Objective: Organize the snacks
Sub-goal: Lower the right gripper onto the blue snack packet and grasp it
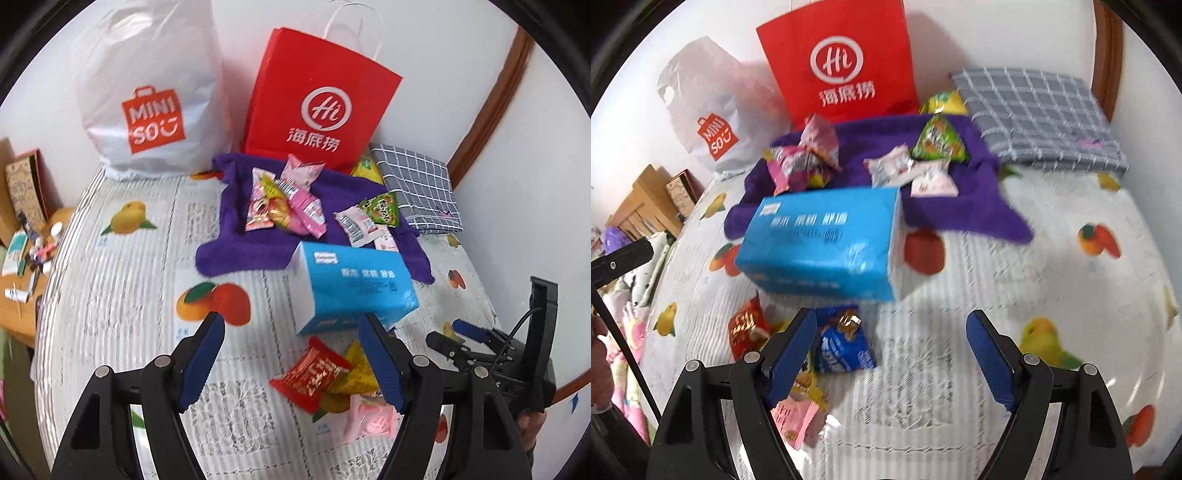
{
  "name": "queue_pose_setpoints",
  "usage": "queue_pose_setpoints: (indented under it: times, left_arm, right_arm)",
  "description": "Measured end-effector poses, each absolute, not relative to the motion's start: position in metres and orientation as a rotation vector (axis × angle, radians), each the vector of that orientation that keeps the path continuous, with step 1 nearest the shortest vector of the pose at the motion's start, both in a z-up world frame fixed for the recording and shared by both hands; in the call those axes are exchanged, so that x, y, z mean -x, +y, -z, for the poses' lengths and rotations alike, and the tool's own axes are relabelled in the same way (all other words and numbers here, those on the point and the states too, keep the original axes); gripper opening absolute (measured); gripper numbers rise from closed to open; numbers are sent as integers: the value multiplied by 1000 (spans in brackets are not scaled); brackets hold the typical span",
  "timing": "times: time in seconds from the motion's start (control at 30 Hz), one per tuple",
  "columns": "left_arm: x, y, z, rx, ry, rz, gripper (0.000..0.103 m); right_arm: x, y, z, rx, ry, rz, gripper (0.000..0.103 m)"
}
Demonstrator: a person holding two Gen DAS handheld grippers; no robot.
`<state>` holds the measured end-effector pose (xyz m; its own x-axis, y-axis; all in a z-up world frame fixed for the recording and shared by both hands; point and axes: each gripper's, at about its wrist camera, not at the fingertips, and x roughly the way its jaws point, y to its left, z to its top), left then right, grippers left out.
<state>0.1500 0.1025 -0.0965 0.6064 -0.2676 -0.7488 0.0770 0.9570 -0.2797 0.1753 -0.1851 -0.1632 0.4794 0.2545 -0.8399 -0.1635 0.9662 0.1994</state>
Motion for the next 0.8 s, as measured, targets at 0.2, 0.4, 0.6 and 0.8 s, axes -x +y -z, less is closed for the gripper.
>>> queue_pose_setpoints:
  times: [0.2, 0.4, 0.6, 0.8]
  left_arm:
    - [-144, 112, 109, 262, 916, 184, 73]
    - [-143, 114, 116, 257, 926, 200, 73]
    - [-145, 111, 121, 235, 928, 243, 73]
    - [-151, 106, 128, 211, 937, 260, 73]
  right_arm:
    - [-170, -167, 184, -54, 1071, -313, 79]
    - [-178, -155, 205, -51, 1139, -344, 67]
    - [-184, -144, 214, -14, 1155, -335, 58]
    - [-179, -140, 207, 50, 1108, -303, 37]
